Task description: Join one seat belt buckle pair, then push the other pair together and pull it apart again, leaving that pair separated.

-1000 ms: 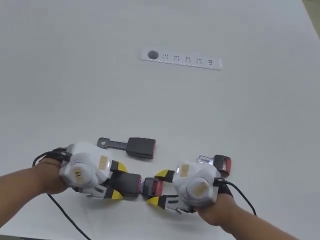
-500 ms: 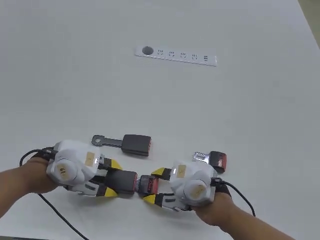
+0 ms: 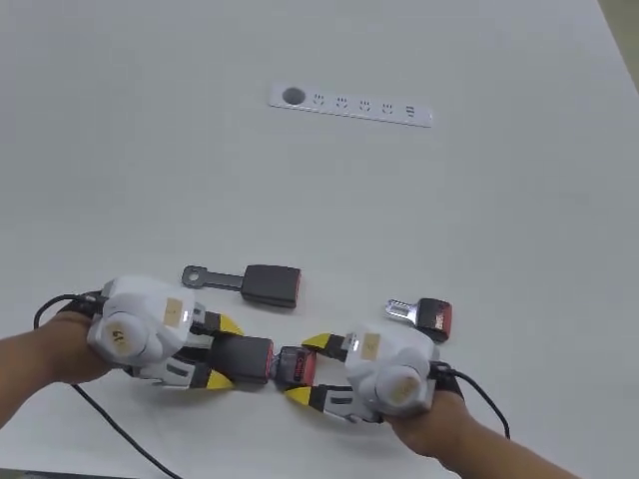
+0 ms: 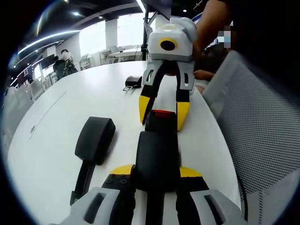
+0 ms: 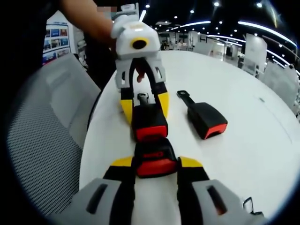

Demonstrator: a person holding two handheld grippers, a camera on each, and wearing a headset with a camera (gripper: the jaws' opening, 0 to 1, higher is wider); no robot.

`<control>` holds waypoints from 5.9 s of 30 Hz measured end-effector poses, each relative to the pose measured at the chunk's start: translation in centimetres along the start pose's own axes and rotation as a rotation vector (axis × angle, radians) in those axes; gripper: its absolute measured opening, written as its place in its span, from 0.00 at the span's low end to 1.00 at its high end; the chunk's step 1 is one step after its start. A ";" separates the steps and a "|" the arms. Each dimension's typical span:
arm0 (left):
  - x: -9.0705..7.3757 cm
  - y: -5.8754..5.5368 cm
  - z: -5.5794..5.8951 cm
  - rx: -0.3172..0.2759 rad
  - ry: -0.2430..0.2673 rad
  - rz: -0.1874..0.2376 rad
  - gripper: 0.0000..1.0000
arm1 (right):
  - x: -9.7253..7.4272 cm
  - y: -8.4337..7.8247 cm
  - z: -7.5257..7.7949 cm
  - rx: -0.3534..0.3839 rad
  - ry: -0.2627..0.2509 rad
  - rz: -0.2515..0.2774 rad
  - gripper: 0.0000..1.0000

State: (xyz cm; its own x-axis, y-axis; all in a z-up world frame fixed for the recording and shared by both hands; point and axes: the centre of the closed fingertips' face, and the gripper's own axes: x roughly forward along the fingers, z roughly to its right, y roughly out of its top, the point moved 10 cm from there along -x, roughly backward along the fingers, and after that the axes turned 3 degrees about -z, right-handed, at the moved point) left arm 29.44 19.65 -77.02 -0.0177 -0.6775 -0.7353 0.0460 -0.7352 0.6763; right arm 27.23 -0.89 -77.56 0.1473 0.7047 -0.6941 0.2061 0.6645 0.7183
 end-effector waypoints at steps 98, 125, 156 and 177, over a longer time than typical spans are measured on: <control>1.5 3.6 -8.8 -0.110 0.133 -0.072 0.60 | -11.7 -9.9 10.5 0.156 -0.073 -0.058 0.66; 2.2 3.6 -9.8 -0.022 0.055 -0.064 0.35 | -12.2 -10.5 11.7 0.071 -0.037 -0.001 0.36; 1.7 3.5 -9.7 -0.040 0.047 -0.044 0.35 | -7.8 -7.7 11.4 0.060 -0.026 0.041 0.35; 1.6 3.5 -9.4 -0.042 0.046 -0.057 0.35 | -3.6 -3.6 10.6 0.050 -0.018 0.071 0.35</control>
State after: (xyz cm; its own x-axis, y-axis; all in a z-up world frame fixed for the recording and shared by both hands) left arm 38.99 16.19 -76.25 0.0249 -0.6324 -0.7742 0.0878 -0.7701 0.6318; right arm 36.23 -8.46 -78.11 0.1809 0.7445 -0.6427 0.2425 0.5995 0.7627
